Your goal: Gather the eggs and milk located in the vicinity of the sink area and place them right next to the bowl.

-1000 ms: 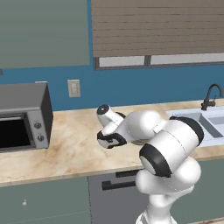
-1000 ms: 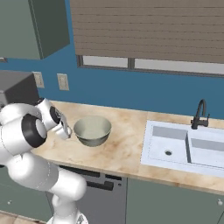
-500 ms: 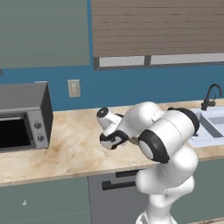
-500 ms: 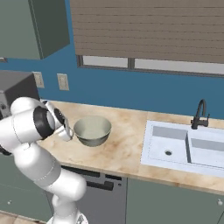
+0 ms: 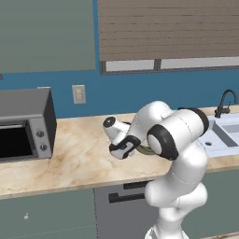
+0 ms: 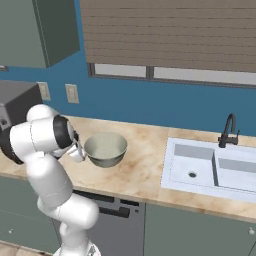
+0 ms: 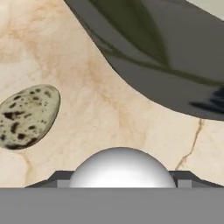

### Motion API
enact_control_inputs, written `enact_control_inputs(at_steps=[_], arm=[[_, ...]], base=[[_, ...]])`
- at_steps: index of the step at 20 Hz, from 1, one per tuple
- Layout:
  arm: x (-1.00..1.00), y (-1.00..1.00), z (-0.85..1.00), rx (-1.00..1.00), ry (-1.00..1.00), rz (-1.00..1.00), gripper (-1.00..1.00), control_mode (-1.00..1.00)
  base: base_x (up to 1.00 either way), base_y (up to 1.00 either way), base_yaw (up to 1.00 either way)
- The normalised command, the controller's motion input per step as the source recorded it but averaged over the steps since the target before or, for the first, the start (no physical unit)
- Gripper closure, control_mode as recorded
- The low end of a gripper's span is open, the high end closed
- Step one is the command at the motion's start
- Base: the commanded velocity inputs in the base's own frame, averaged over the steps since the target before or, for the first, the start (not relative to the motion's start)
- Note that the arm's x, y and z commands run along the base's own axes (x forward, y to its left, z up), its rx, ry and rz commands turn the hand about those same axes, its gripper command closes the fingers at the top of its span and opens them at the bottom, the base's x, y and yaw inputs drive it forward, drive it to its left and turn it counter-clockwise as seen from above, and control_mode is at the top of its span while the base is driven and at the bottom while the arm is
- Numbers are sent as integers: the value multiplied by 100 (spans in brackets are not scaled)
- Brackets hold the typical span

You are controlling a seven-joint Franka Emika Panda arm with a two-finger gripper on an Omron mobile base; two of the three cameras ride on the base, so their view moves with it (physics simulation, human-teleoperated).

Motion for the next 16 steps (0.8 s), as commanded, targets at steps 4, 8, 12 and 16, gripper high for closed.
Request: enact_control_inputs(at_steps=[4, 8, 12, 16], arm=[[25, 0, -14, 0, 0, 0, 100, -100], [30, -7, -7, 0, 0, 0, 100, -100], [32, -9, -6, 0, 0, 0, 100, -100], [19, -6, -18, 0, 0, 0, 100, -100]], base=[[0, 0, 0], [0, 0, 0], [0, 0, 0], [0, 0, 0]])
